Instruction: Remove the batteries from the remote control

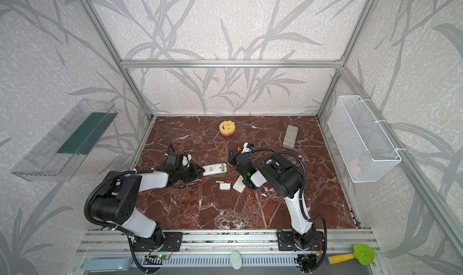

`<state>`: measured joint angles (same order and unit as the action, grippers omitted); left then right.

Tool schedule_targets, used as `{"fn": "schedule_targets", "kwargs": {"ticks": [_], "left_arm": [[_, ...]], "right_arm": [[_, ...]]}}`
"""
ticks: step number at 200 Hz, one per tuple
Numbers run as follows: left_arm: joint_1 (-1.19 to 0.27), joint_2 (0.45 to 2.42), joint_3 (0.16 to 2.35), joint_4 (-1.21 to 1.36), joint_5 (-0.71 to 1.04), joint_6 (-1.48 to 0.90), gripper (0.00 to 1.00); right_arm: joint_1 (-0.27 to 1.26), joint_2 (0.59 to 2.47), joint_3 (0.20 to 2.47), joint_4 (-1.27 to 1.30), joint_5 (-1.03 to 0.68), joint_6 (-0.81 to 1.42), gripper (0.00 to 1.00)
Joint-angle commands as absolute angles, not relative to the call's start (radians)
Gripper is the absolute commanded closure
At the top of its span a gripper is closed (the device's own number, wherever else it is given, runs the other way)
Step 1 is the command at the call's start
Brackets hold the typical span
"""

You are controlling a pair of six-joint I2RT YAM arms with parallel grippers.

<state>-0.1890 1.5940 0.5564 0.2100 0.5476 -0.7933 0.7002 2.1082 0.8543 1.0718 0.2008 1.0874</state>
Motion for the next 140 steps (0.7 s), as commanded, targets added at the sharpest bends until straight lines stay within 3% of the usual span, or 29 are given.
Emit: {"fn": "schedule_targets", "kwargs": {"ticks": [1, 80, 140], "left_arm": [[-0.201, 1.623, 0.515, 0.024, 0.5, -0.781, 0.74], [-0.201, 1.621, 0.511, 0.023, 0.499, -0.778, 0.74], [-0.201, 1.621, 0.515, 0.02, 0.497, -0.775, 0.74]], "right_arm": [[0.701, 2.057, 0.85, 1.085, 0.211, 1.069, 1.0], [0.701, 2.017, 0.856, 1.061, 0.222, 1.03, 1.0], [0.701, 1.931, 0.9, 0.924, 0.199, 0.835, 1.0]]}}
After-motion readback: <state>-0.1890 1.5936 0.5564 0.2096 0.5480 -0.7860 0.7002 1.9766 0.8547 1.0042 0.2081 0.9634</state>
